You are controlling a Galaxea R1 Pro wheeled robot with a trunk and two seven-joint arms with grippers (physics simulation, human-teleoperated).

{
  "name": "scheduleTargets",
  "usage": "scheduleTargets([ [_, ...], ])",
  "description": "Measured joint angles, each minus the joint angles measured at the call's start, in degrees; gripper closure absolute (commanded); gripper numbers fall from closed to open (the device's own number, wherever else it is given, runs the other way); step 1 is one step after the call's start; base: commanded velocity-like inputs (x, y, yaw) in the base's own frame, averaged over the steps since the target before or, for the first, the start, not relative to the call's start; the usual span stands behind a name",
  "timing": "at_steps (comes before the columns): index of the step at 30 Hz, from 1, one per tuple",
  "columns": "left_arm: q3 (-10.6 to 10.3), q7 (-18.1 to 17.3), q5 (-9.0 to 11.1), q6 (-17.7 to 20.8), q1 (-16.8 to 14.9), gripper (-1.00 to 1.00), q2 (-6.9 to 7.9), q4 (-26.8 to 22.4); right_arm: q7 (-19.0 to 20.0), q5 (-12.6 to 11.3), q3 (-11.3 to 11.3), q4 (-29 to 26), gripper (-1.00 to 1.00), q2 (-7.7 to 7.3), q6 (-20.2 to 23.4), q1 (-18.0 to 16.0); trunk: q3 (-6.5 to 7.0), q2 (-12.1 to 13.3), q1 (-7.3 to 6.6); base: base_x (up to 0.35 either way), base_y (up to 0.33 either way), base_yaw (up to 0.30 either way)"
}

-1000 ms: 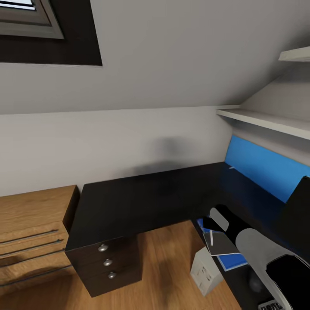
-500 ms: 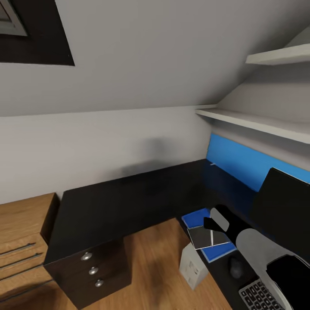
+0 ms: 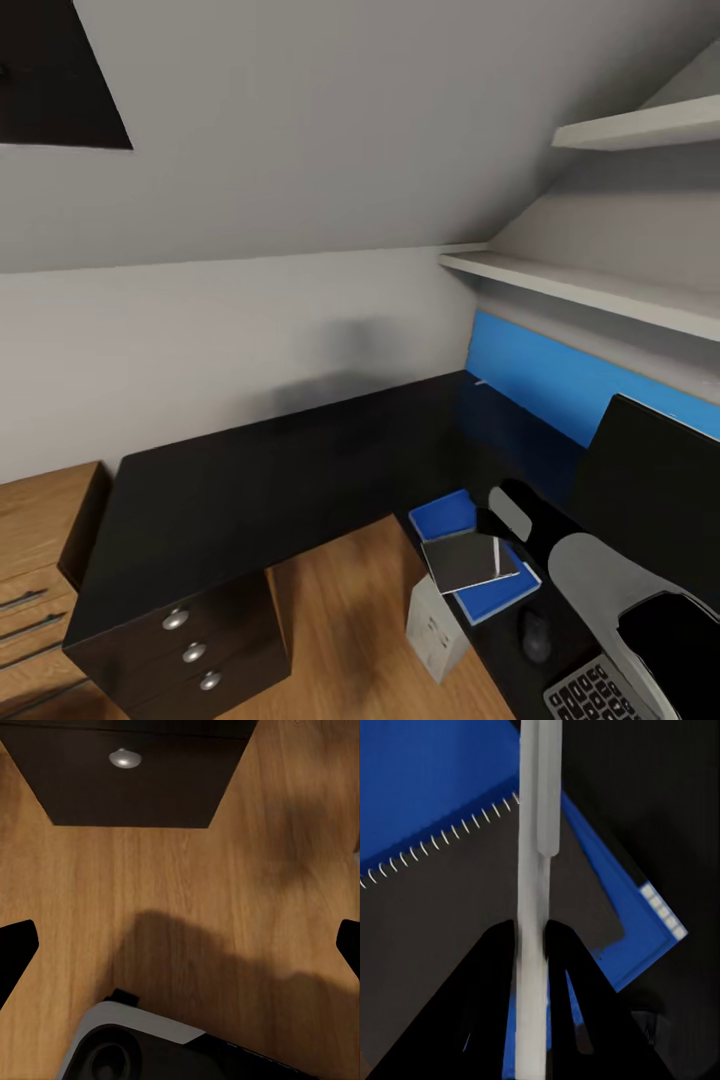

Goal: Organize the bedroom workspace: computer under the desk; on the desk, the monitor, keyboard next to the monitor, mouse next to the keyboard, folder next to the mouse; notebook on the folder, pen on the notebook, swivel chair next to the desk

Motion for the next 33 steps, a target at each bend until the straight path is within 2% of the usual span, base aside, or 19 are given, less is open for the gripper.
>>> scheduleTargets([
  [3,0.00,0.00,-0.01,0.00,0.00,-1.00,0.00,0.00,0.05,1.49,0.05,0.32,1.00,0.02,-2.06,0.04,0.00,0.00,0.00,0.035,-0.017,-0.004],
  [9,0.02,0.00,-0.01,0.01,0.00,-1.00,0.00,0.00,1.28,2.46,0.12,1.00,1.00,0.02,-3.43,0.18,0.00,0.00,0.01,0.012,-0.006,-0.001],
  [18,-0.03,0.00,-0.01,-0.01,0.00,-1.00,-0.06,-0.01,5.30,2.96,0.15,1.43,1.00,0.02,-3.84,0.24,0.00,0.00,0.01,0.002,0.061,0.000],
  [24,-0.01,0.00,-0.01,-0.01,0.00,-1.00,-0.07,-0.01,5.96,3.02,0.19,1.49,1.00,0.06,-3.88,0.28,0.00,0.00,0.01,0.000,0.164,0.000],
  [33,0.00,-0.02,0.00,-0.02,0.00,-1.00,-0.06,-0.02,6.19,3.03,0.20,1.51,1.00,0.06,-3.92,0.32,0.00,0.00,0.01,0.000,0.035,0.000],
])
